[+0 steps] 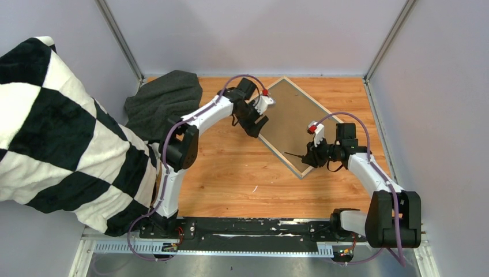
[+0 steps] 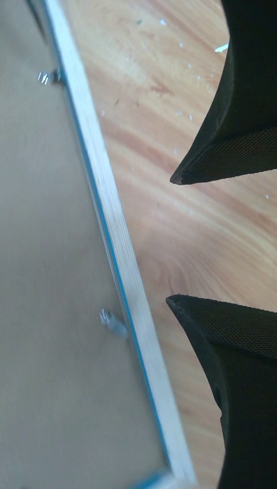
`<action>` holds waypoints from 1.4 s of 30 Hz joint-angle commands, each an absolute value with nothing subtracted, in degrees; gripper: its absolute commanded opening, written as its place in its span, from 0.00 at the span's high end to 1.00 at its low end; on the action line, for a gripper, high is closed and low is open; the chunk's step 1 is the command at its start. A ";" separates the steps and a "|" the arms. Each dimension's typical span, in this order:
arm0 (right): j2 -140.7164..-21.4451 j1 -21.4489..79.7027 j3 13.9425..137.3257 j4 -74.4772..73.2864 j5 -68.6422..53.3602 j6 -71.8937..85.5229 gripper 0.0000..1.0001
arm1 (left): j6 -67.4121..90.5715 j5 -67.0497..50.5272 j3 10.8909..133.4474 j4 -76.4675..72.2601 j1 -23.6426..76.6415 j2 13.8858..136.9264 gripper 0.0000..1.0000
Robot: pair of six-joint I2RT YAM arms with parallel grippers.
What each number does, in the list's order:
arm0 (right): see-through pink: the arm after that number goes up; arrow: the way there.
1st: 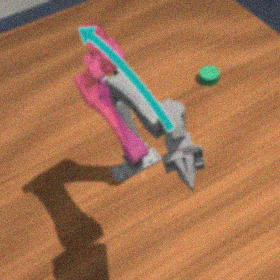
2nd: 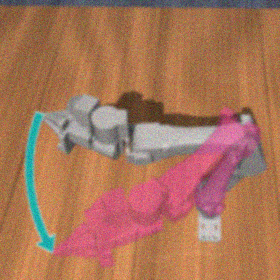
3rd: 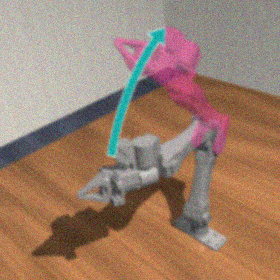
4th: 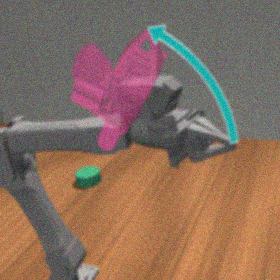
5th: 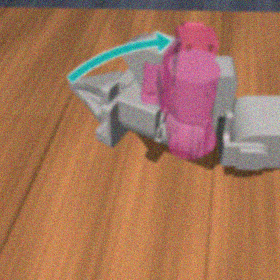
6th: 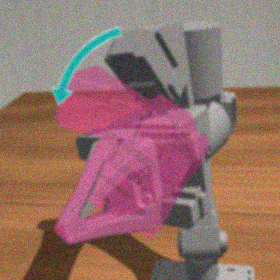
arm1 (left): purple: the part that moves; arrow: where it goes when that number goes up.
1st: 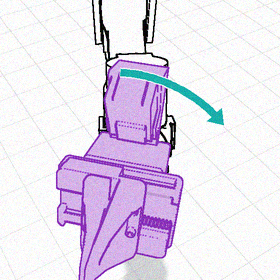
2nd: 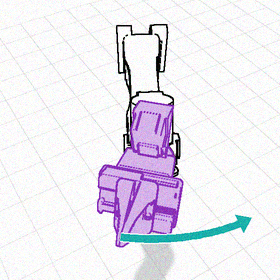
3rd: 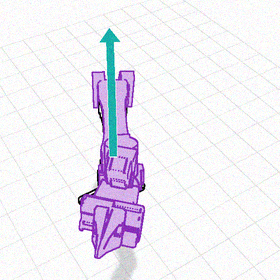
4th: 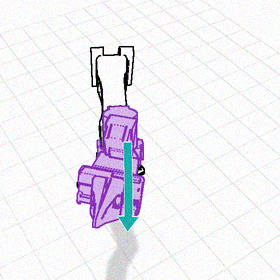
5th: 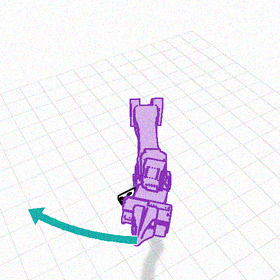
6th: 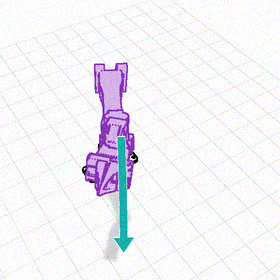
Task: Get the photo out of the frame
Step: Release the photo frame item from the photo frame.
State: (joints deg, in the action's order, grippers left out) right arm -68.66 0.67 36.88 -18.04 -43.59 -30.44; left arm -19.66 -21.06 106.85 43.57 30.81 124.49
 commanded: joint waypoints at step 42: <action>-65.99 0.54 34.72 -23.99 -46.15 -34.69 1.00 | -17.33 -26.67 106.41 44.27 36.83 128.01 0.22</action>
State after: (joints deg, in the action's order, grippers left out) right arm -66.98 0.67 34.63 -20.78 -43.48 -33.61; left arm -18.83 -26.59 105.75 43.86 36.67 126.96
